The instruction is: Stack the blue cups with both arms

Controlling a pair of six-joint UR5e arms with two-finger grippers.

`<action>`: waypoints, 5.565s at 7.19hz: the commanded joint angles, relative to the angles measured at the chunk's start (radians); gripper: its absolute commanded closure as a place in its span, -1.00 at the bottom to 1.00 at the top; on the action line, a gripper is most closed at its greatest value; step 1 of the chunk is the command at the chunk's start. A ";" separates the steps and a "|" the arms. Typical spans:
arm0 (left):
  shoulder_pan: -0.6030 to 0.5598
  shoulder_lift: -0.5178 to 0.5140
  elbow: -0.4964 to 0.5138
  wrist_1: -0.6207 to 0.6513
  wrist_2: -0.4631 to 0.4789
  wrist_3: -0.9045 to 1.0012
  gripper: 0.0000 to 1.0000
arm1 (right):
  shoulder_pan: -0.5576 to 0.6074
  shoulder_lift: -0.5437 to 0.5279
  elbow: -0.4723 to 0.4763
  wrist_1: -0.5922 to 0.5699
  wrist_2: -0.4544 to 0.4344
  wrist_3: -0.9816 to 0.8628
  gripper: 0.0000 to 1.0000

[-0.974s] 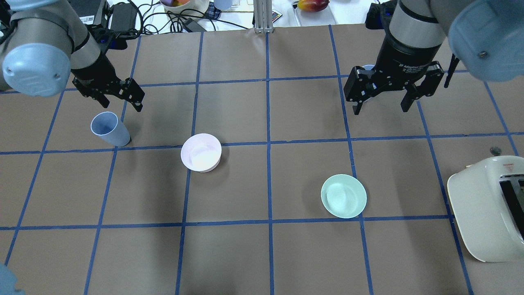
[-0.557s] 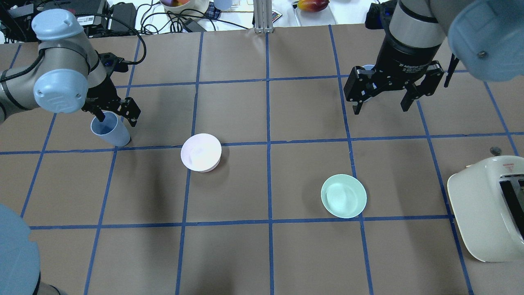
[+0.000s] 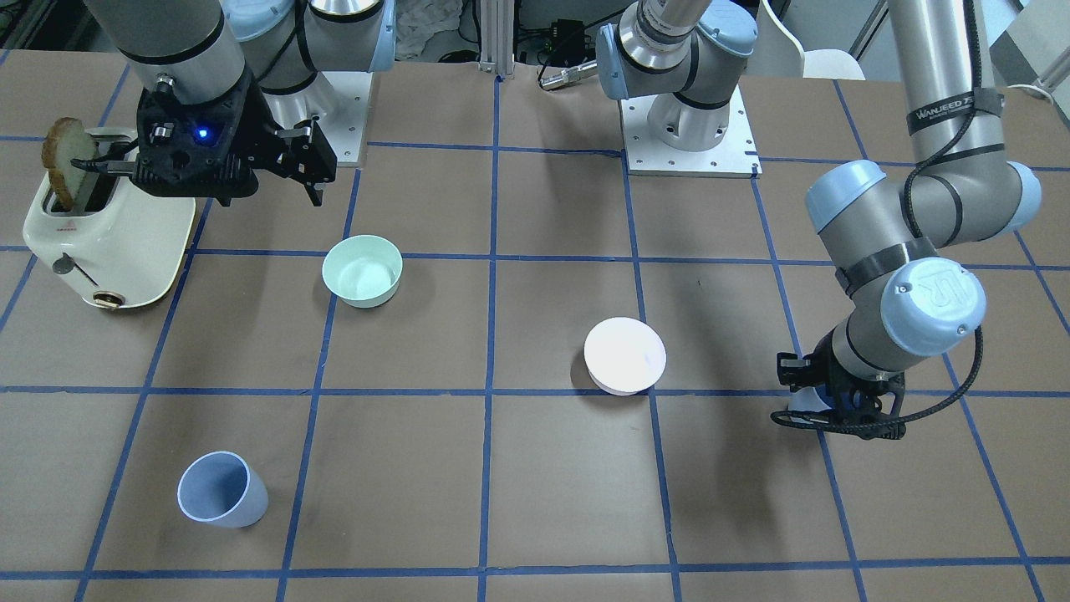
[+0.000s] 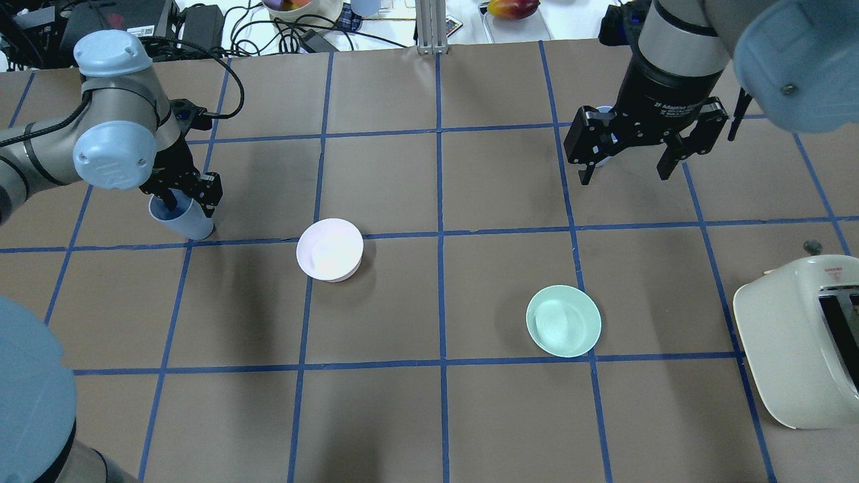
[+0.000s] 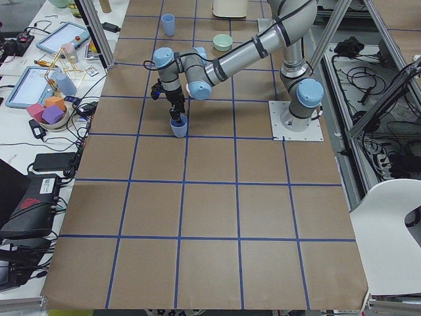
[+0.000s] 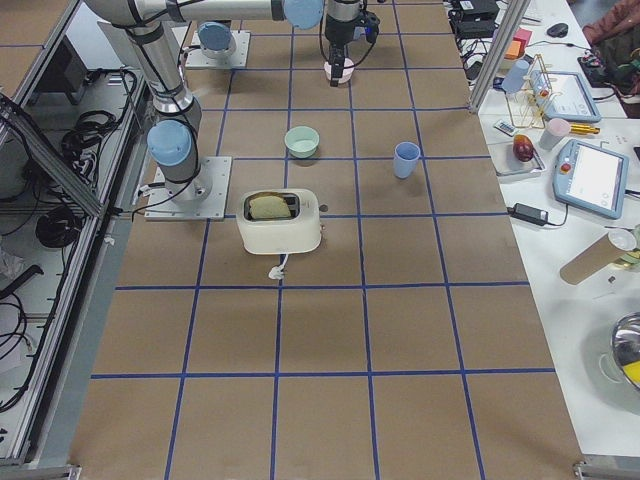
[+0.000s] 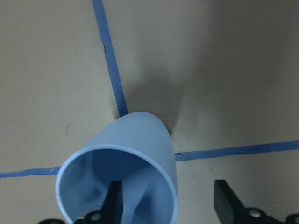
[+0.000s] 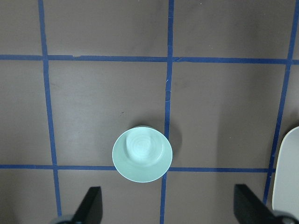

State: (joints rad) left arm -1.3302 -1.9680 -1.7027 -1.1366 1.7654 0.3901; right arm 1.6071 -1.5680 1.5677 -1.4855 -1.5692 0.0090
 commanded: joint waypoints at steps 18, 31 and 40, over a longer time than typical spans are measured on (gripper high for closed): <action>-0.753 0.015 0.017 0.060 -0.215 -1.134 1.00 | -0.168 0.146 0.000 -0.202 -0.056 -0.184 -1.00; -0.404 0.205 0.281 -0.298 -0.245 -0.486 -1.00 | -0.179 0.559 -0.196 -0.568 -0.048 -0.236 -1.00; -0.300 0.411 0.179 -0.451 -0.231 -0.349 -1.00 | -0.185 0.597 -0.195 -0.414 -0.035 -0.236 1.00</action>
State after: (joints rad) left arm -1.6385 -1.5584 -1.5267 -1.5749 1.5402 0.0502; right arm 1.4220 -0.9686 1.3764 -1.9120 -1.6143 -0.2266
